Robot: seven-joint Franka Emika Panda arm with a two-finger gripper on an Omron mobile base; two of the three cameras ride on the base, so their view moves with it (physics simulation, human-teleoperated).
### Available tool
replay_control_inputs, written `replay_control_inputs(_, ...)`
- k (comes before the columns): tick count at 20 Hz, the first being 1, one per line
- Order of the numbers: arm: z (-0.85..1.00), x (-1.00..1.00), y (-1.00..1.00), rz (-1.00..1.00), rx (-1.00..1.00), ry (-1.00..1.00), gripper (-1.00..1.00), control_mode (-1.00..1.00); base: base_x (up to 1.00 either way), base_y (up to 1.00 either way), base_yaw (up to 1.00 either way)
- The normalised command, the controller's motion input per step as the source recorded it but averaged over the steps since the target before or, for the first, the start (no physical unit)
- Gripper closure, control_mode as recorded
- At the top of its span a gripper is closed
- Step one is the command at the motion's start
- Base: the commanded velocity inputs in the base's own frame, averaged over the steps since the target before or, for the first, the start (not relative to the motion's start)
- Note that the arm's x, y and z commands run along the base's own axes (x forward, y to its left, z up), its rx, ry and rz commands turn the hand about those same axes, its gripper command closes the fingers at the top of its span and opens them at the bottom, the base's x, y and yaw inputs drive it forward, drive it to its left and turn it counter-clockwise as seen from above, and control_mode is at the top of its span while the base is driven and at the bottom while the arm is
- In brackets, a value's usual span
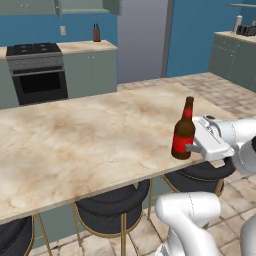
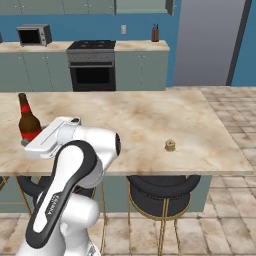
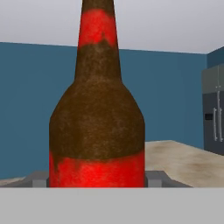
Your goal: Get the candle and the beer from the cabinet and move them to the dining counter.
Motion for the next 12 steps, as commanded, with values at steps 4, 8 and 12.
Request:
replay_control_inputs(4,-0.32,0.65,-0.10,0.04,0.00,0.01,1.00,-1.00,0.00,0.00,0.00)
replay_control_inputs(8,-0.27,0.74,-0.05,0.02,0.00,0.02,1.00,-1.00,0.00,0.00,0.00)
replay_control_inputs(12,-0.32,0.76,0.00,0.00,0.00,0.05,1.00,-1.00,0.00,0.00,0.00)
